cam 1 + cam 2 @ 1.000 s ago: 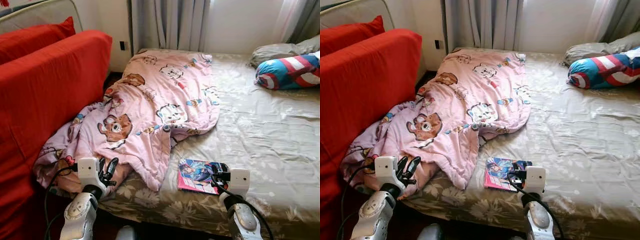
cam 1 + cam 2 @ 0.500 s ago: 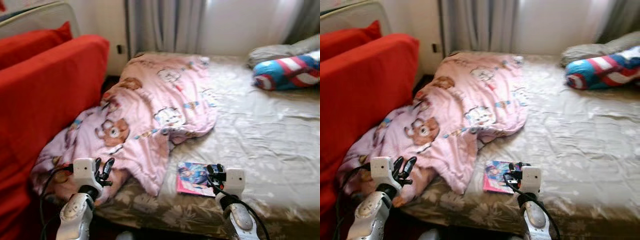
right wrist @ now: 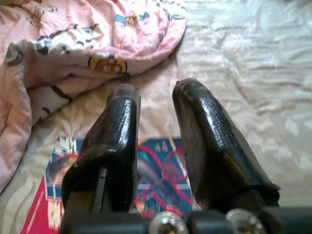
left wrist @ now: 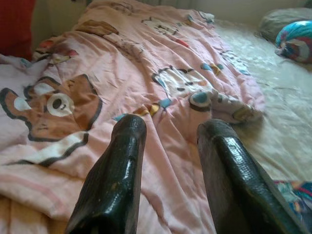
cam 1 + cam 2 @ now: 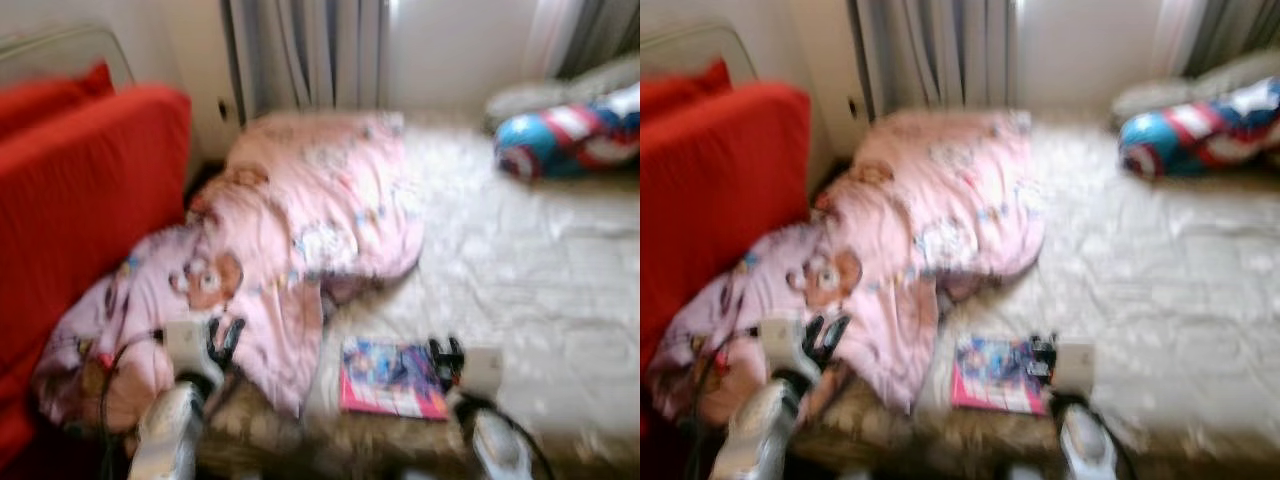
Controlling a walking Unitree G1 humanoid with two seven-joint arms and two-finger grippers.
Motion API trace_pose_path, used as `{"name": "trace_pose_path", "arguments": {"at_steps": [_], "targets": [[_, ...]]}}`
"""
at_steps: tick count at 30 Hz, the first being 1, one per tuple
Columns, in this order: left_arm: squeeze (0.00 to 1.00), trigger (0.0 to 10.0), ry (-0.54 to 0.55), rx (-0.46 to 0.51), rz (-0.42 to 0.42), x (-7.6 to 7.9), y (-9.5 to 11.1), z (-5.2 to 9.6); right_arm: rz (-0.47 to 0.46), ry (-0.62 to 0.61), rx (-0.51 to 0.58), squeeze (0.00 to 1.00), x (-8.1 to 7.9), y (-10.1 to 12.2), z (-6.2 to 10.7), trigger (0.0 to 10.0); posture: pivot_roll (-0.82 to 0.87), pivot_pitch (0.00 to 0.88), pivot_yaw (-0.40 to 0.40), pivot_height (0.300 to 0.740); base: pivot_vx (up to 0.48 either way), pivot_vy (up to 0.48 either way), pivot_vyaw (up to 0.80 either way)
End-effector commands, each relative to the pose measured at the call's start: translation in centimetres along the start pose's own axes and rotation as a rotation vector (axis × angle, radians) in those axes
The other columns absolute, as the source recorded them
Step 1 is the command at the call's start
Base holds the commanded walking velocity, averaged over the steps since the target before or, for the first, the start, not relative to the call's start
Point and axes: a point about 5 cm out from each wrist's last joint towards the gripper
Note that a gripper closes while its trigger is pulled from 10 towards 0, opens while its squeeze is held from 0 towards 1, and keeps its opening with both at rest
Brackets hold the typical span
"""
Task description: Clean up the room
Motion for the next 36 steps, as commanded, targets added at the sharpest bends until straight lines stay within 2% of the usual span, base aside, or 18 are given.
{"name": "trace_pose_path", "arguments": {"at_steps": [1,6,12,18,24,25,28,32,36], "targets": [[0.00,10.0,0.025,-0.008,-0.001,-0.8,0.1,0.2,-0.017,0.030,0.005,0.00,-1.2,0.2,-0.3,10.0,-0.02,0.004,0.003,0.629,0.330,0.000,0.00],[0.00,10.0,0.017,-0.005,-0.004,-0.8,0.1,0.2,-0.020,0.040,-0.003,0.00,-1.4,0.1,-0.3,10.0,-0.02,0.004,0.004,0.629,0.324,0.000,0.00],[0.00,10.0,0.011,0.005,-0.007,-0.7,0.5,-0.1,-0.033,0.042,-0.064,0.00,-1.6,-0.9,-0.7,10.0,-0.01,0.034,0.009,0.629,0.000,0.000,0.00],[0.00,10.0,0.013,0.013,-0.028,-0.9,1.2,-0.5,-0.121,-0.003,-0.176,0.00,-1.6,-2.2,-1.1,10.0,0.02,0.088,0.029,0.629,0.000,0.000,0.00],[0.00,10.0,0.013,0.037,-0.049,-0.8,2.2,-1.3,-0.157,-0.041,-0.227,0.00,-1.4,-2.7,-1.3,10.0,0.05,0.128,0.046,0.629,0.000,0.000,0.00],[0.00,10.0,0.008,0.043,-0.077,-0.7,2.5,-1.4,-0.182,-0.073,-0.240,0.00,-1.0,-2.9,-1.3,10.0,0.07,0.148,0.051,0.629,0.000,0.000,0.00],[0.00,10.0,0.002,0.045,-0.092,-0.8,2.7,-1.4,-0.192,-0.099,-0.252,0.00,-0.6,-3.0,-1.4,10.0,0.08,0.162,0.057,0.629,0.000,0.000,0.00],[0.00,10.0,-0.031,0.032,-0.164,-1.1,2.9,-1.0,-0.188,-0.153,-0.254,0.00,0.5,-2.9,-1.4,10.0,0.10,0.206,0.065,0.629,0.000,0.000,0.00],[0.00,10.0,0.021,0.039,-0.188,-3.0,3.8,-0.8,-0.178,-0.186,-0.209,0.00,1.6,-1.9,-1.8,10.0,0.10,0.227,0.070,0.629,0.000,0.000,0.00]]}}
Point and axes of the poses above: a point about 5 cm out from each wrist's last joint towards the gripper, its own z axis pointing back from the gripper into the wrist, its own y axis along the axis of the wrist's last joint, x = y × z, and after that the axes turned 2 degrees about z, right-handed
